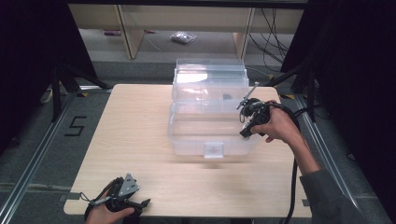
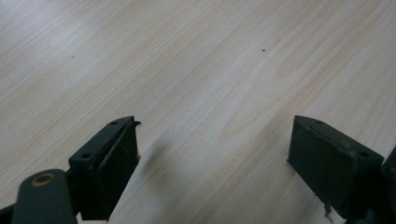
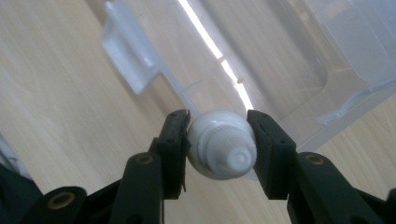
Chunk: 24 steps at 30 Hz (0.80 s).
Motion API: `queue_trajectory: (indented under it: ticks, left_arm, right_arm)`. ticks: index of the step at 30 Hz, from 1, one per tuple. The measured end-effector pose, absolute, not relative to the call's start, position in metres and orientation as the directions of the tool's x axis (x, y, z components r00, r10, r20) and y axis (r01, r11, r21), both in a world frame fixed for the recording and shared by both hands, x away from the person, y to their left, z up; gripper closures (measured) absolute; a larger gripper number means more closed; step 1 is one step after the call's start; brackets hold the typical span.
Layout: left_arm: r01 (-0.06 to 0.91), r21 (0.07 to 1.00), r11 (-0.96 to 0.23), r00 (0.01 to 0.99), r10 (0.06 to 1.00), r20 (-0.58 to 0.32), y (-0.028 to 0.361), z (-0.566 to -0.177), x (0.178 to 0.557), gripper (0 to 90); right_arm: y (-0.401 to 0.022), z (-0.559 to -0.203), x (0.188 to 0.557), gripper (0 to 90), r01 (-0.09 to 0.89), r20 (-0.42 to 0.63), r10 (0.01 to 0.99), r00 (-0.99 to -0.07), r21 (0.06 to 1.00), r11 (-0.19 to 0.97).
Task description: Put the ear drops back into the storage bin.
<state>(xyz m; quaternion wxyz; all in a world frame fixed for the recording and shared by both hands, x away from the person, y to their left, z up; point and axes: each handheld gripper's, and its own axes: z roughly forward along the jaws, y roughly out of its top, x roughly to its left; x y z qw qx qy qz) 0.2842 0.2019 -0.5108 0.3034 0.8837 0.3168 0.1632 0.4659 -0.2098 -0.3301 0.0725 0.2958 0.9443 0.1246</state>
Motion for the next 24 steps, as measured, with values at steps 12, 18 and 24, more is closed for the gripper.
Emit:
queue_trajectory:
  ticks: [12, 18, 24]
  left_arm:
    - [0.451, 0.638, -0.624, 0.754, 0.649, 0.101, 0.202, -0.511, 0.285, 15.4]
    - [0.45, 0.631, -0.632, 0.761, 0.641, 0.098, 0.202, -0.51, 0.286, 15.3]
    - [0.447, 0.636, -0.629, 0.759, 0.643, 0.102, 0.201, -0.511, 0.285, 15.4]
  right_arm:
    - [-0.211, -0.366, 0.507, 60.2, 0.634, -0.032, 0.65, -0.759, 0.192, 0.749]
    - [-0.207, -0.384, 0.521, 60.2, 0.671, -0.03, 0.68, -0.733, 0.134, 0.729]
    - [-0.203, -0.395, 0.529, 60.2, 0.677, -0.031, 0.681, -0.731, 0.092, 0.73]
